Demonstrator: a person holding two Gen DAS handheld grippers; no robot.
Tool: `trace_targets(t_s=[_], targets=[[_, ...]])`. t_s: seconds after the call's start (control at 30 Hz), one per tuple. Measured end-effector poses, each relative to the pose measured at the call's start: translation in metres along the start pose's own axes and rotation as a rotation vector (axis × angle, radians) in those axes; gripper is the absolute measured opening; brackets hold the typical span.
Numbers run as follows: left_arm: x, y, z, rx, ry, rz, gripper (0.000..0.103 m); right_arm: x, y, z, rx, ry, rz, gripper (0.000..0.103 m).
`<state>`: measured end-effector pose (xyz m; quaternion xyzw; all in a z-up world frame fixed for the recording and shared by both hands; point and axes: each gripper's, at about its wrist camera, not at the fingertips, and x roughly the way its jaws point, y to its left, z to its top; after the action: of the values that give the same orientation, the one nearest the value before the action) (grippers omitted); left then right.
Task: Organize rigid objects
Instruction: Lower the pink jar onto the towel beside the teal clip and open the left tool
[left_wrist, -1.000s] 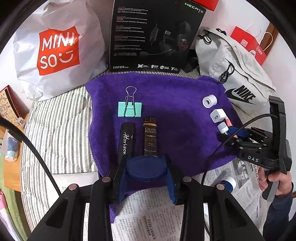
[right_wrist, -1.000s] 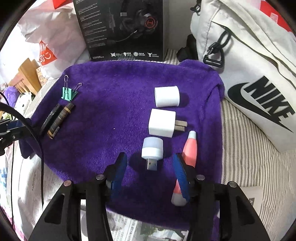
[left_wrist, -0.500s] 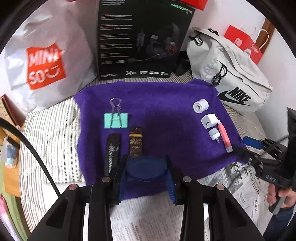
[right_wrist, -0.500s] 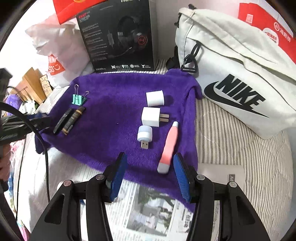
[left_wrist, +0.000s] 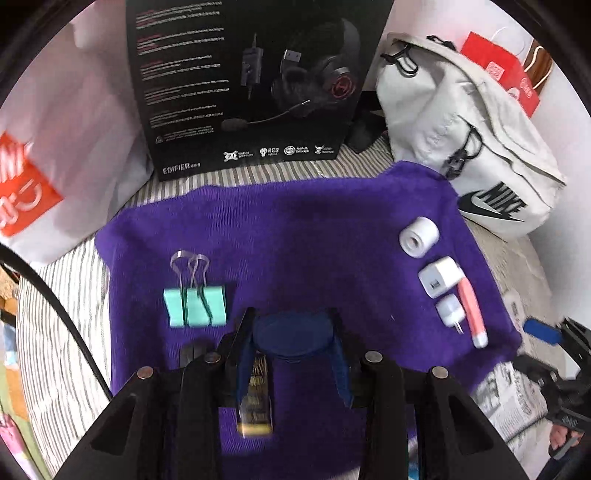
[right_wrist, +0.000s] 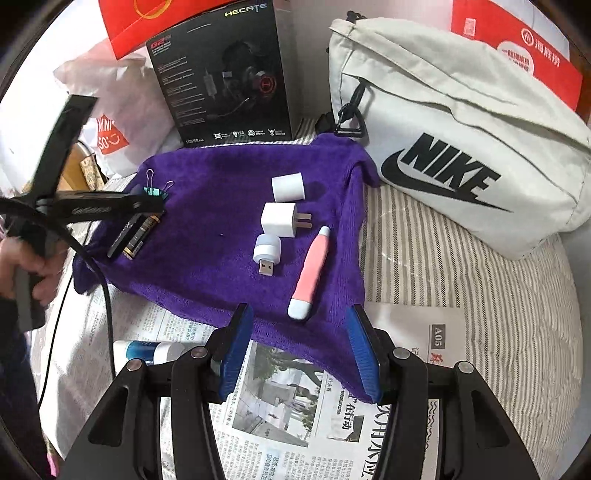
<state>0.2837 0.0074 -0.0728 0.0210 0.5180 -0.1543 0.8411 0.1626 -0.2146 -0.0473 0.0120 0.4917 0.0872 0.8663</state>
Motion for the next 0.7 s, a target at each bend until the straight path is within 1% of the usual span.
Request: trace_targets(t_s=[0.07, 0.13, 0.23, 0.47, 0.63, 0.67, 0.7], targets=[[0.007, -0.001, 0.007, 0.006, 0.009, 0.003, 0.034, 0.001, -0.001, -0.001, -0.005, 0.01, 0.014, 0.053], [0.014, -0.002, 0.013, 0.011, 0.014, 0.007, 0.034, 0.002, -0.001, -0.001, -0.009, 0.01, 0.004, 0.053], [0.025, -0.004, 0.02, 0.023, 0.02, 0.023, 0.034, 0.003, -0.003, 0.0, -0.004, 0.013, 0.015, 0.053], [0.042, -0.006, 0.024, 0.042, 0.04, 0.055, 0.034, 0.005, -0.002, 0.003, -0.017, 0.015, 0.018, 0.053], [0.043, -0.009, 0.022, 0.058, 0.034, 0.063, 0.035, 0.005, 0.0, 0.003, -0.022, 0.018, 0.019, 0.053], [0.043, -0.01, 0.021, 0.064, 0.034, 0.067, 0.035, 0.005, 0.0, 0.003, -0.023, 0.02, 0.018, 0.053], [0.044, -0.012, 0.021, 0.071, 0.037, 0.068, 0.04, 0.005, 0.0, 0.003, -0.022, 0.021, 0.016, 0.053]])
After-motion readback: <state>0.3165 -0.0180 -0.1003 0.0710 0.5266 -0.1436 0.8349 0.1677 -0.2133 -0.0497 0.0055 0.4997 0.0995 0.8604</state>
